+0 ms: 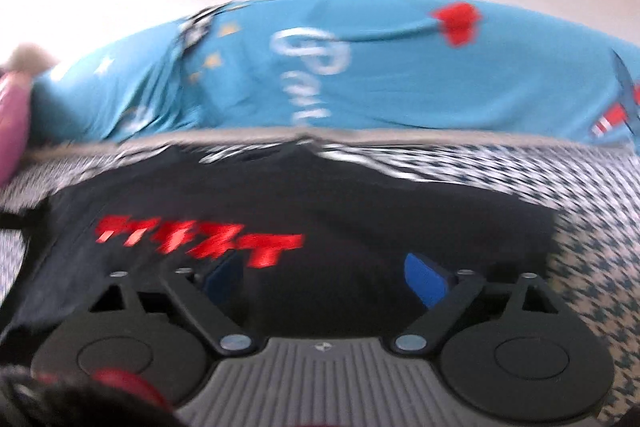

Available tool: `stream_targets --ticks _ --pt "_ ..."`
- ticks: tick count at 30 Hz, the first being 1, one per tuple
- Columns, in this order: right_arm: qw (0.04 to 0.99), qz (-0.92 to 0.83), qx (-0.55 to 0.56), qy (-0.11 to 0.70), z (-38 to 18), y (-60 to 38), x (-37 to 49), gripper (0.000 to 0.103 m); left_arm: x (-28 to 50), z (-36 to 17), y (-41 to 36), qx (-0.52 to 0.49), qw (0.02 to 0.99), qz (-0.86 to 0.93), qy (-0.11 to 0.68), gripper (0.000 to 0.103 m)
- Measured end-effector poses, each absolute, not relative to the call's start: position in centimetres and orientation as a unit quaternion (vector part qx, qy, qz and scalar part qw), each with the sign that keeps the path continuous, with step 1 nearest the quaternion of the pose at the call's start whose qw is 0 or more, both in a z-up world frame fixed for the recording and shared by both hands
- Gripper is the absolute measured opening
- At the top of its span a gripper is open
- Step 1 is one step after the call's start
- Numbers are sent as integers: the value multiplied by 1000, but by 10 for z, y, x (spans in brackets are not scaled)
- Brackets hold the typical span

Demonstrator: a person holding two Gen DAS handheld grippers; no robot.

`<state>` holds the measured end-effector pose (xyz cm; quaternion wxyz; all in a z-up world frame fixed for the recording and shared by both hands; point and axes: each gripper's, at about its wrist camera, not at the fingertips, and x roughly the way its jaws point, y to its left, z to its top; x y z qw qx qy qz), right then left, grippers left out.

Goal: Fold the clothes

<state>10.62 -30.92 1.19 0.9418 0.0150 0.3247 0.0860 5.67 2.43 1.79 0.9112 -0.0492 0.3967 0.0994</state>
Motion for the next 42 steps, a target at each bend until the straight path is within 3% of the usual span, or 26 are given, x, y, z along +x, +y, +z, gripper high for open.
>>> stream_targets --ticks 13,28,35,42 --pt "941 -33 144 304 2 -392 132 81 59 5 27 -50 907 96 408 103" --pt "952 -7 132 275 18 -389 167 81 66 -6 16 -44 903 81 419 103" --pt "950 29 77 301 0 -369 190 75 69 -13 8 -39 901 75 426 103" --pt "950 41 41 308 -16 -359 208 60 73 -20 3 -32 899 72 432 103"
